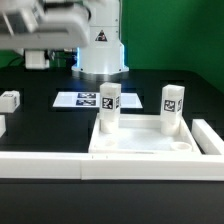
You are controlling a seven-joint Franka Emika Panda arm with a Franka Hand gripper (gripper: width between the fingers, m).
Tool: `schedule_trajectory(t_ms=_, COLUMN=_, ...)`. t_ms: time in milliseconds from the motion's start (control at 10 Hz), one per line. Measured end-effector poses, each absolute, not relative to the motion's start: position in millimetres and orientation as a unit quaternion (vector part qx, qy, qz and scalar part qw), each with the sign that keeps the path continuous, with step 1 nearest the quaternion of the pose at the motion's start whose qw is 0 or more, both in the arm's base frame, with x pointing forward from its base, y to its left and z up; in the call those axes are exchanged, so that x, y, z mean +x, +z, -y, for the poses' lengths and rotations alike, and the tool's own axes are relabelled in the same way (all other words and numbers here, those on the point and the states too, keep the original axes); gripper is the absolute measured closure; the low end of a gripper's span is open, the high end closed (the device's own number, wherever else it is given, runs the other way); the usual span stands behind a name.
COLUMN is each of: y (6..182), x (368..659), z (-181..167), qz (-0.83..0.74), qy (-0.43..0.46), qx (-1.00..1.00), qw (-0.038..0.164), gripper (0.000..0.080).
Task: Assemble square table
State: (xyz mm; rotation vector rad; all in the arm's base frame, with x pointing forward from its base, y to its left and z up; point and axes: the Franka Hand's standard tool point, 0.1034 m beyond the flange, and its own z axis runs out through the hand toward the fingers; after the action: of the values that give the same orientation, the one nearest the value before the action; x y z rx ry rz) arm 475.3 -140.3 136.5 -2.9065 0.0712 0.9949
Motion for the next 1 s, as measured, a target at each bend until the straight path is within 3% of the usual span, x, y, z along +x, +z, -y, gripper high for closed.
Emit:
schedule_trajectory(t_ms=400, y=135.4, x=485, z=141, qz=-0.019, qy=0.213, qx=-0.977, qw=0.017, gripper=0.0509)
schedule_trajectory(t_ms=500, y=140.2, x=520, z=113, qz=-0.055, qy=0.150, qx=-0.987, qw=0.000, gripper=0.0509)
schedule_trajectory(t_ms=600, y=144.9, x=539, z=90, qz=-0.056, qy=0.127, qx=-0.990, qw=0.003, gripper=0.0509)
schedule_trajectory(t_ms=800, y=160.7, x=587, z=49, qz=-0.105, qy=0.047, qx=-0.993, qw=-0.008, gripper=0.0509)
schedule_trajectory(t_ms=1000, y=164.2, x=608, z=5, qz=-0.129, qy=-0.005, qx=-0.992, qw=-0.006, gripper=0.0509)
